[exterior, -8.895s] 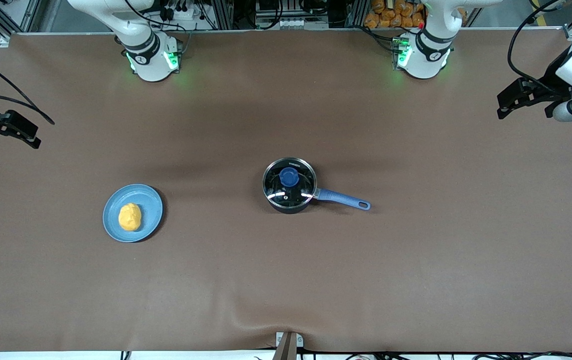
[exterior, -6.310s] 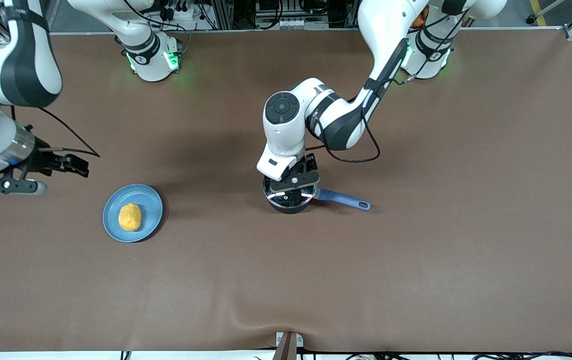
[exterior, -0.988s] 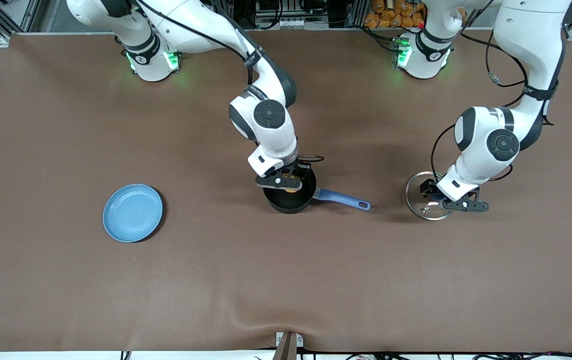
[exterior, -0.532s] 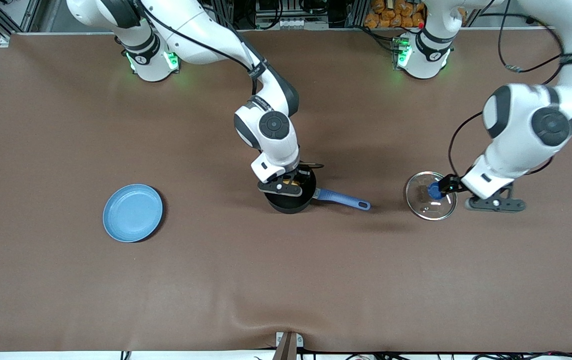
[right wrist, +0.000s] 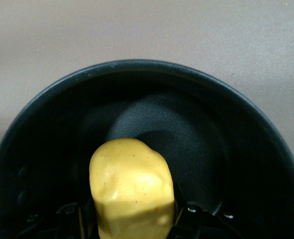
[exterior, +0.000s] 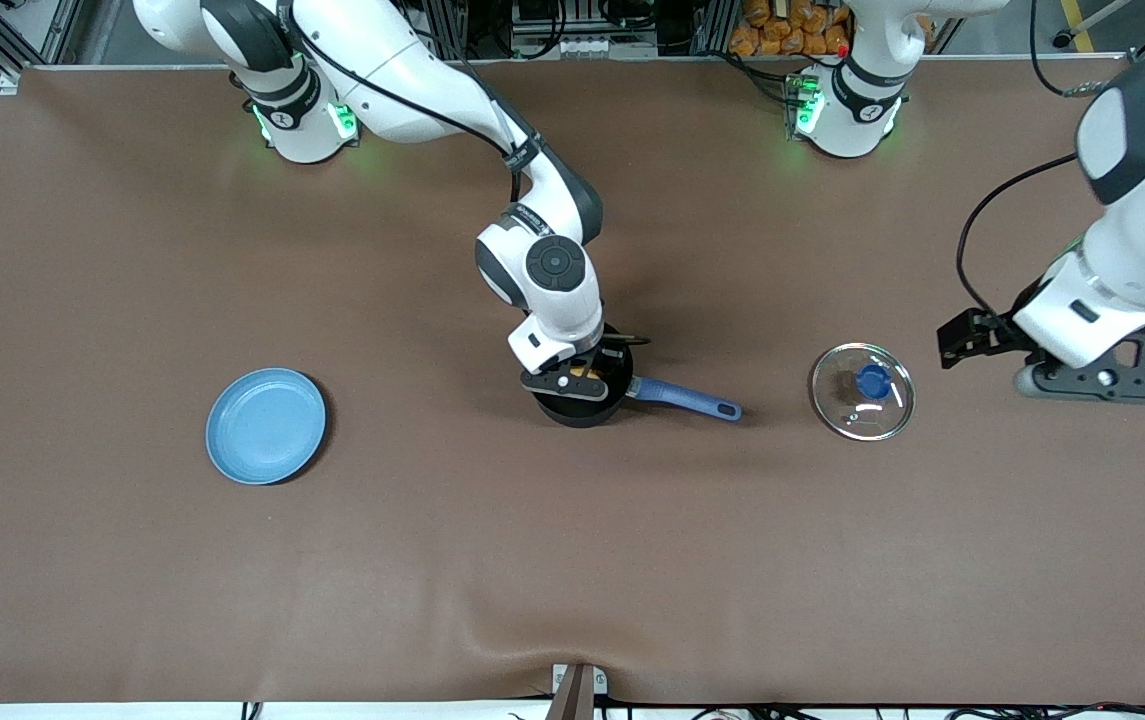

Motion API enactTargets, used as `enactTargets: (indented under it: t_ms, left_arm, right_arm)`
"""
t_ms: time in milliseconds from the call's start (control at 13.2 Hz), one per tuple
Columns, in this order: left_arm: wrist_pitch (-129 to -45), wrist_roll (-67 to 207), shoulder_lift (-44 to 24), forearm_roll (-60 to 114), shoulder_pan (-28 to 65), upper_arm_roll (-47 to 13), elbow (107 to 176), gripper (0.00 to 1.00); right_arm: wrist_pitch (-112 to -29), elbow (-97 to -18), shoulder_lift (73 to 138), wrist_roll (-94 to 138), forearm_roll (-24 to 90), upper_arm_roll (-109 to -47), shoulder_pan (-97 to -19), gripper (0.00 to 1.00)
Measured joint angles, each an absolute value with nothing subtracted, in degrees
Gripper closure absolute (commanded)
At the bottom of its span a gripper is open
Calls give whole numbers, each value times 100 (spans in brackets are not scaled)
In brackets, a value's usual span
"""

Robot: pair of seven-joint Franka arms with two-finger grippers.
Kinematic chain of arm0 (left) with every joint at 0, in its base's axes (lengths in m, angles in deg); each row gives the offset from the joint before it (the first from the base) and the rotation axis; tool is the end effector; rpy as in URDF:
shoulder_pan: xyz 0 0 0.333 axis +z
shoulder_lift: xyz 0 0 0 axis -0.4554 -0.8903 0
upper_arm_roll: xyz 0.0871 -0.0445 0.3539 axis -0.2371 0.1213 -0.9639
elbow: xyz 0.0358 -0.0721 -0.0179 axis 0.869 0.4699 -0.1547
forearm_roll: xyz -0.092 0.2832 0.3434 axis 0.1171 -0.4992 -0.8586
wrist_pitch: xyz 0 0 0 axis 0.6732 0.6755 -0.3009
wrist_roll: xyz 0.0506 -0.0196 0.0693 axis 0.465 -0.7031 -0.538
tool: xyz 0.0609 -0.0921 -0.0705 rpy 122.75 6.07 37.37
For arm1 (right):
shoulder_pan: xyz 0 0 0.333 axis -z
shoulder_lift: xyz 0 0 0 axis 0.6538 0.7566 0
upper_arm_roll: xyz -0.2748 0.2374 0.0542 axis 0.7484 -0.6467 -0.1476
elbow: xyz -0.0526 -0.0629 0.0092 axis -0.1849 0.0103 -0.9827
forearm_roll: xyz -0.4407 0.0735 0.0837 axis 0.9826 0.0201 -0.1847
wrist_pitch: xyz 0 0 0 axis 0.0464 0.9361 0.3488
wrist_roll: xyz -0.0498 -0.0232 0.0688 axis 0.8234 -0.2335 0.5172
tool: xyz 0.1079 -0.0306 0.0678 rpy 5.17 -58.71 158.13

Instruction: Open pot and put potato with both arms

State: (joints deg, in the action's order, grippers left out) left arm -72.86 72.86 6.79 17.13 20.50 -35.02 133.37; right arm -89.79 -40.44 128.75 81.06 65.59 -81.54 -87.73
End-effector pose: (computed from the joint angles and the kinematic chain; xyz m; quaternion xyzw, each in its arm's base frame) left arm 0.6812 -0.0817 0.5635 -0.9990 0.0338 -0.0272 0.0075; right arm 0.5786 0.5879 0.1820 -0.9939 0.0975 -0.0191 0.0476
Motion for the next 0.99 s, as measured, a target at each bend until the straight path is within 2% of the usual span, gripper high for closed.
enactTargets:
  t_ms: [76, 152, 228, 304, 380, 456, 988]
  left_arm:
    - [-7130, 7135, 688, 1713, 2055, -3503, 13145, 0]
    - [-7015, 7048, 712, 1713, 2058, -3503, 13005, 0]
    - [-6932, 6994, 751, 1717, 2057, -3501, 12927, 0]
    - [-6882, 6927, 803, 1750, 2059, -3502, 12893, 0]
    - [-6860, 6877, 862, 1821, 2063, -3504, 12877, 0]
    - [-6845, 6829, 923, 1868, 2065, -3505, 12870, 0]
    - [-6546, 6659, 1188, 2091, 2070, -3510, 12864, 0]
  right_arm:
    - [-8979, -4041, 12875, 8109, 6559, -8155, -8774, 45]
    - [-8979, -4037, 12875, 8110, 6559, -8156, -8777, 41]
    - [-8979, -4031, 12875, 8111, 6559, -8156, -8781, 28]
    - [-8979, -4026, 12875, 8111, 6559, -8156, -8785, 26]
    - [-8979, -4024, 12875, 8112, 6559, -8156, -8790, 18]
    - [-8978, -4021, 12875, 8114, 6559, -8156, -8794, 0]
    - [-8901, -3863, 12833, 8114, 6559, -8140, -8797, 0]
